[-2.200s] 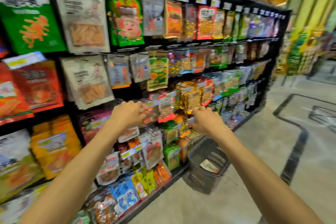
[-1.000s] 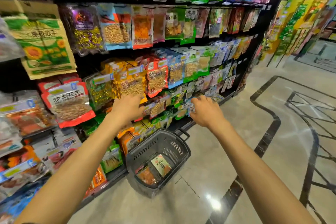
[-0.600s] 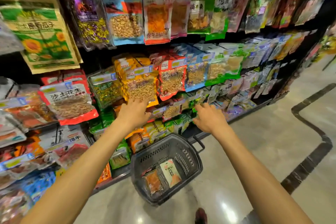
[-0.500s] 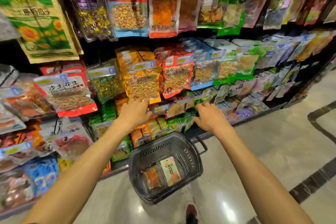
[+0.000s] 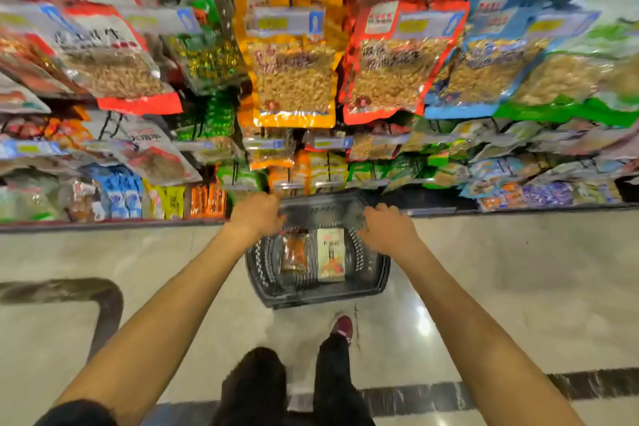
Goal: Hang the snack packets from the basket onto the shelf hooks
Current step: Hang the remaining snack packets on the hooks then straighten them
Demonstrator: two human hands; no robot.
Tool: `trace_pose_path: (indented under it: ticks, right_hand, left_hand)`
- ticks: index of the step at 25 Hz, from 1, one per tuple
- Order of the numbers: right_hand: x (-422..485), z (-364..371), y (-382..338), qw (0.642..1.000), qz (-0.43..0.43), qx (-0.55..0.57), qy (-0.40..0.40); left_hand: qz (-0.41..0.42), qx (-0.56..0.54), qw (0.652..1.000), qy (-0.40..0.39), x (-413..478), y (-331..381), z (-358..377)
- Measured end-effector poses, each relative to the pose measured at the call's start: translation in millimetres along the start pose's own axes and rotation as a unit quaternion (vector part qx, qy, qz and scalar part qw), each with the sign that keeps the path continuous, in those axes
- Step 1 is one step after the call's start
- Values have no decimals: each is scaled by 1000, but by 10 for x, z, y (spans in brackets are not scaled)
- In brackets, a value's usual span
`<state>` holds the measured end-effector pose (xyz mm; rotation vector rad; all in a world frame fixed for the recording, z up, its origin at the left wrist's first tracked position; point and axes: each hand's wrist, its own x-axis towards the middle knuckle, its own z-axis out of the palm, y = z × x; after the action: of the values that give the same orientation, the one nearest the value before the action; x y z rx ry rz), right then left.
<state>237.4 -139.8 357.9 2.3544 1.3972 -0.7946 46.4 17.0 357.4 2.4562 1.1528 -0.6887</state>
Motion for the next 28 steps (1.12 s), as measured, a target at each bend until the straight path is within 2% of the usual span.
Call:
trace_pose_path:
  ticks: [5, 13, 18, 20, 22, 25, 28]
  right_hand:
    - [658, 773, -54, 997, -6, 5, -82]
    - [2091, 2478, -34, 992, 23, -9, -123]
    - [3300, 3669, -33, 982, 40, -25, -183]
    - [3685, 4085, 6, 982, 46, -25, -180]
    - [4066, 4413, 79, 980, 64, -23, -188]
    - [4610, 4788, 307, 972, 101, 44, -205]
    - [4940, 5097, 487, 965, 120, 92, -216]
  left_hand:
    - [-38, -43, 994, -97, 608, -149, 1029]
    - [-80, -94, 977, -172, 2124, -521, 2925]
    - [-106, -86, 976, -169, 3079, -679, 4005]
    - [-122, -75, 977, -156, 3405, -699, 4415]
    - [-149, -115, 970, -153, 3691, -715, 4758]
    - [-147, -145, 967, -147, 4058, -697, 5270]
    - [-204, -214, 950, -100, 4334, -714, 5704]
